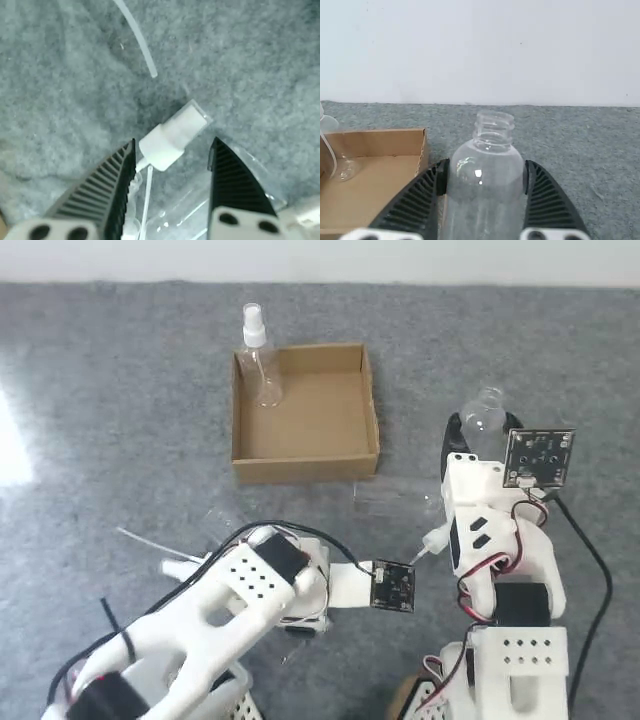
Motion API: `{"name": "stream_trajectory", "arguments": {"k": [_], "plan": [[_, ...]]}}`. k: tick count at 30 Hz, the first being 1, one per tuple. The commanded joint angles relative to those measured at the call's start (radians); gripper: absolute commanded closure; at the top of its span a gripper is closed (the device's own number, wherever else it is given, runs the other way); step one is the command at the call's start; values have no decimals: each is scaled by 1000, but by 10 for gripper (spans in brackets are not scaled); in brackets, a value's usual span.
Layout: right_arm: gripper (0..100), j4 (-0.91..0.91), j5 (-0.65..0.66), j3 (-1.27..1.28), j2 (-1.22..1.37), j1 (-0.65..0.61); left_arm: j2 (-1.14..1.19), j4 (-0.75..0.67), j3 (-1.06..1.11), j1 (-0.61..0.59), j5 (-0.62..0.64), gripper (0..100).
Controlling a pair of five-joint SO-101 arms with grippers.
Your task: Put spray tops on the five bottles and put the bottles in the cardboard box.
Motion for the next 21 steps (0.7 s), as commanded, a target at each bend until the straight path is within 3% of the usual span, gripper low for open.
{"name": "stream_trajectory", "arguments": {"k": [1, 4, 10, 21], "plan": [[909, -27, -11, -14, -25, 4, 114, -77, -12, 2, -3, 779], [909, -27, -11, -14, -25, 4, 201, -135, -19, 2, 0, 780], [909, -27, -11, -14, -25, 4, 301, -101, -125, 5, 58, 838], [909, -56, -9, -8, -24, 2, 311, -86, -168, -2, 172, 906]]}}
